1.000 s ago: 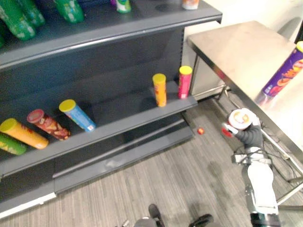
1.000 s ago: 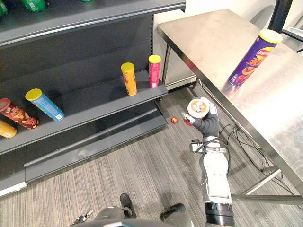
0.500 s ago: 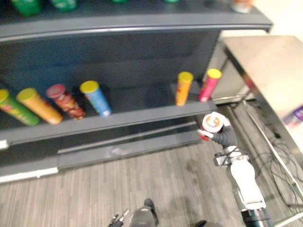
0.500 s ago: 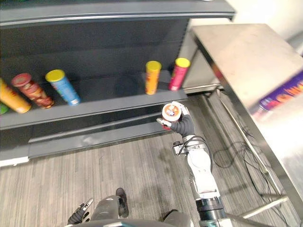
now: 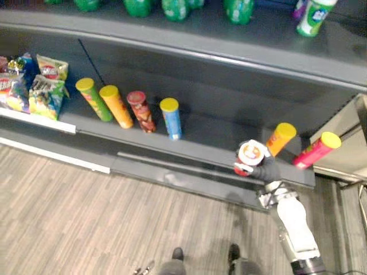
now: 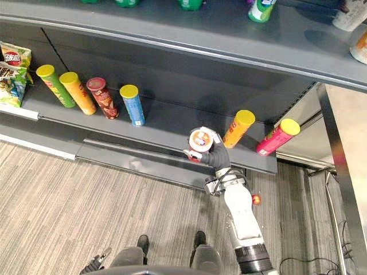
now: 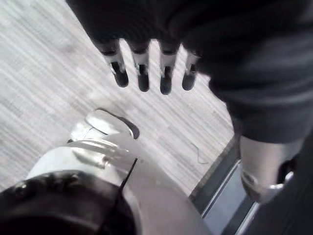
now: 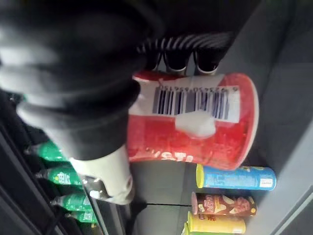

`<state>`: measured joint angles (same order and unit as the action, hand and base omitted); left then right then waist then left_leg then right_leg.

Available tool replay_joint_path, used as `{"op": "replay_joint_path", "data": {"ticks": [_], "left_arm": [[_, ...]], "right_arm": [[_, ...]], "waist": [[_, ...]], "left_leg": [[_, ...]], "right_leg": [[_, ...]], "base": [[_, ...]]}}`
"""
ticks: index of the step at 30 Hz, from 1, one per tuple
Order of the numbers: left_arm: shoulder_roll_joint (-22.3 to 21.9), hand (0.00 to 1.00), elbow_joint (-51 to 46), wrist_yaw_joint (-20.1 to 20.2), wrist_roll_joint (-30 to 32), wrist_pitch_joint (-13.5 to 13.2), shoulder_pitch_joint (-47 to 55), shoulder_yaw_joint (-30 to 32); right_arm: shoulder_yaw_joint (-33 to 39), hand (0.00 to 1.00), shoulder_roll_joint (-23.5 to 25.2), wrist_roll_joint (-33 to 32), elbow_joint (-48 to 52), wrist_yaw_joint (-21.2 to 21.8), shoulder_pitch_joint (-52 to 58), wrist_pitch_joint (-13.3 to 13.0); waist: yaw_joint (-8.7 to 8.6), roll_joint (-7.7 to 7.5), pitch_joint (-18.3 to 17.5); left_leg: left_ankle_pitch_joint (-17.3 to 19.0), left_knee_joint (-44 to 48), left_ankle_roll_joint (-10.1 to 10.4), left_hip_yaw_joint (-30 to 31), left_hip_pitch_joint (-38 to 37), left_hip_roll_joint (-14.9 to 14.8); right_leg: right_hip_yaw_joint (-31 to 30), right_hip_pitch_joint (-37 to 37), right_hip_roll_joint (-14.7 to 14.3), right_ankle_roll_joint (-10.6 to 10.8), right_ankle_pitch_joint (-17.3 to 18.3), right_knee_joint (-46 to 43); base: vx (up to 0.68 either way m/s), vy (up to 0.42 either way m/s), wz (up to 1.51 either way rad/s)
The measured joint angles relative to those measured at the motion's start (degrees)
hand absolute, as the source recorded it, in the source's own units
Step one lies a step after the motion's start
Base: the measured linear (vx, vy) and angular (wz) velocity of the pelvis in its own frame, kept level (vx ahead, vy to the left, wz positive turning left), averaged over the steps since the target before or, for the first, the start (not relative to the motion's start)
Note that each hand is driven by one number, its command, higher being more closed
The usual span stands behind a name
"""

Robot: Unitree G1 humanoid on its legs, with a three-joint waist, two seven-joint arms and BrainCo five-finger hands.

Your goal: Put the gum and the chips on the shelf.

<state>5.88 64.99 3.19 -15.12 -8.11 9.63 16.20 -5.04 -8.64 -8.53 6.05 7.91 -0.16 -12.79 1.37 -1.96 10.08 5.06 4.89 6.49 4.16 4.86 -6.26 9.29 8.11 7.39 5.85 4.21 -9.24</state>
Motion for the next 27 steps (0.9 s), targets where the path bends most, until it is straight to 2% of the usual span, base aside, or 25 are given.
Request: {"op": "replay_joint_path", "data": {"ticks": [3,6,7,11,14,23,27], "left_arm": [[0.05,0.00,-0.15,0.59,-0.04,0.03,-0.95,-0.03],[-0.07,0.00,-0.22,0.53,0.52,0.35,-0.91,-0.04],[-0.13,0.00,-0.22,0.53,0.62,0.61,-0.91,-0.05],[-0.09,0.00,-0.50,-0.38,1.48,1.24,0.03,0.10],[-0.07,0.00,-0.69,-0.50,2.98,1.21,0.03,0.71],[-0.10,0.00,0.04,-0.50,7.07,1.32,-0.96,1.11],[-0.13,0.00,0.78,-0.55,7.43,2.00,-0.95,1.07]], "right_arm": [[2.96,1.00,-0.07,-0.52,-0.06,-0.65,2.22,0.00],[4.33,1.00,0.23,-0.50,-0.06,-1.66,3.19,-0.04],[4.31,1.00,0.38,-0.50,-0.08,-1.78,3.46,-0.04],[2.40,1.00,0.91,-0.39,-0.23,-2.80,3.84,-0.03],[2.34,1.00,0.89,-0.37,-0.35,-3.65,4.07,-0.02],[1.65,1.00,0.56,-0.55,-0.08,-3.59,1.77,0.07],[1.52,1.00,-0.32,-2.62,1.70,-3.58,-0.53,0.29]], "waist": [[-0.97,0.16,-0.02],[-1.23,0.63,-0.39],[-1.15,0.87,-0.66],[-0.65,1.06,-1.34],[-0.94,1.37,-3.01],[-1.05,1.80,-3.93],[-0.97,1.94,-5.03]], "left_leg": [[-4.44,-4.00,0.90,-2.27,0.04,-1.47],[-6.67,-6.43,0.02,-8.78,-0.14,-1.61],[-6.75,-6.90,-0.06,-9.02,-0.21,-1.61],[-7.64,-9.81,-0.18,-12.31,-2.34,-1.25],[-7.65,-10.19,-0.23,-14.93,-2.61,-0.91],[-7.58,-10.58,-0.18,-19.02,-4.32,-1.50],[-7.58,-10.61,-0.21,-20.55,-4.42,-1.54]], "right_leg": [[5.97,-1.87,-0.55,-1.22,0.84,0.62],[8.26,-3.45,-0.41,-1.22,0.83,2.36],[8.43,-3.44,-0.40,-1.21,0.82,2.40],[5.89,-3.76,-0.52,-0.60,-1.09,4.82],[3.48,-3.66,-0.67,-0.17,-3.24,7.61],[-0.43,-3.65,-1.77,-0.61,-5.28,9.25],[-2.22,-3.38,-2.08,-0.73,-6.57,10.47]], "base": [[0.04,-0.180,0.82],[-0.03,-0.018,0.50],[-0.04,0.034,0.18],[-0.04,0.042,-0.31],[-0.02,0.044,-0.39],[-0.02,-0.006,-0.25],[-0.01,-0.004,-0.19]]}}
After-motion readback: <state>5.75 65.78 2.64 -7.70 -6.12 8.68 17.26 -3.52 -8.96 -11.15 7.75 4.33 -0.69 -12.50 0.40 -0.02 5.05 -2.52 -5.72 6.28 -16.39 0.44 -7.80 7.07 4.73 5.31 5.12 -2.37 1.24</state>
